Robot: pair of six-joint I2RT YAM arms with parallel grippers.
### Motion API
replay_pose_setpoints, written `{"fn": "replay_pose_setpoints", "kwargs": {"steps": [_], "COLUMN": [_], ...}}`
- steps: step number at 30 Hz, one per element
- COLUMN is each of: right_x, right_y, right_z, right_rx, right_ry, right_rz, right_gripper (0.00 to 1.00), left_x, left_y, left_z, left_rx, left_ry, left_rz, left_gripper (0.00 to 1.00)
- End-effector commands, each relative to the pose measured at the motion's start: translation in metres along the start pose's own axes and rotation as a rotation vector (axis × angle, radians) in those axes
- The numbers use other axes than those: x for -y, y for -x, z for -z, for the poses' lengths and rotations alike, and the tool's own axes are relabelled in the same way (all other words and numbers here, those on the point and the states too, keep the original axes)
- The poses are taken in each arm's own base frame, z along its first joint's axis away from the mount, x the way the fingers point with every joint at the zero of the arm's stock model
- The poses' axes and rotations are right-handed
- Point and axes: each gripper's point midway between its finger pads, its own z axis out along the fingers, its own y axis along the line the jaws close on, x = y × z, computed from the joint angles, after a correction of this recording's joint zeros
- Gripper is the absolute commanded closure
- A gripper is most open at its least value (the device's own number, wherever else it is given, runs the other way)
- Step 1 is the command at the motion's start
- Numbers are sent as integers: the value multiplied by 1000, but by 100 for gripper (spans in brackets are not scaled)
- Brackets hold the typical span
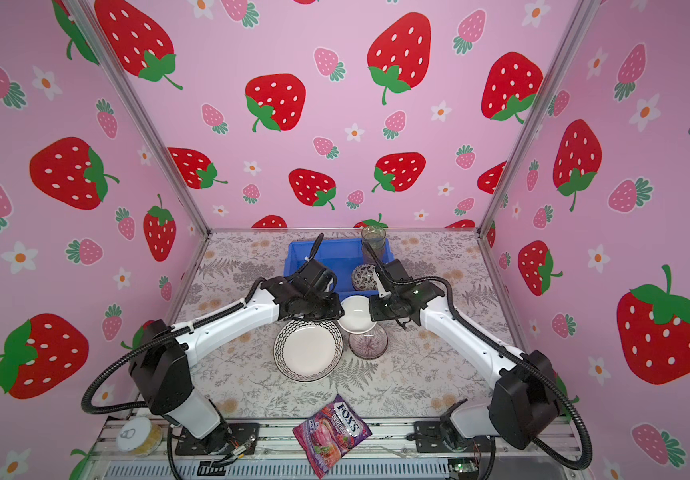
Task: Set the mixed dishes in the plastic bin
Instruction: 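Close the left gripper on the white bowl rim while the right releases and withdraws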
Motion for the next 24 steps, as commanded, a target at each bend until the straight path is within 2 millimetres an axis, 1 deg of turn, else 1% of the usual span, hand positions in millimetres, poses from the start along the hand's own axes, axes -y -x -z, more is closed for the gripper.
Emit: {"fn": "replay_pose_setpoints", "kwargs": {"steps": [1,5,8,10,12,13,14,16,18,19,20,22,23,24], "right_x": [-8,-7,-6,-5,-4,-4,-3,-2,1,3,6,11,14,19], "right_y": [12,13,13,14,16,17,17,19,21,22,23,25,26,27], "right_z": [14,15,14,15,16,17,17,19,22,24,27,34,38,43], "right_rx": [53,58,59,63,70,75,76,84,91,96,102,119,129,138], "right_ry": [26,19,13,6,3,0,-3,-4,-12,-18,-25,-33,-37,-43], "right_rz": [8,5,5,3,4,1,2,0,-1,-5,-9,-18,-24,-32], "right_gripper": [96,97,96,90,86,83,82,79,70,64,56,46,42,42], "left_x": [13,16,18,20,21,21,22,23,23,22,22,22,20,20], "left_y": [10,12,14,15,16,16,16,18,21,22,24,28,31,35], "left_z": [7,4,3,4,6,6,6,7,8,9,10,13,14,15], "left_rx": [22,14,14,14,14,13,12,12,17,20,23,34,39,47], "left_ry": [-14,-13,-14,-15,-14,-14,-12,-8,1,8,15,33,45,53], "left_rz": [-16,-25,-33,-39,-43,-47,-52,-60,-73,-76,-83,-99,-105,-111], "left_gripper": [70,76,84,90,93,98,100,100,100,100,100,100,100,100]}}
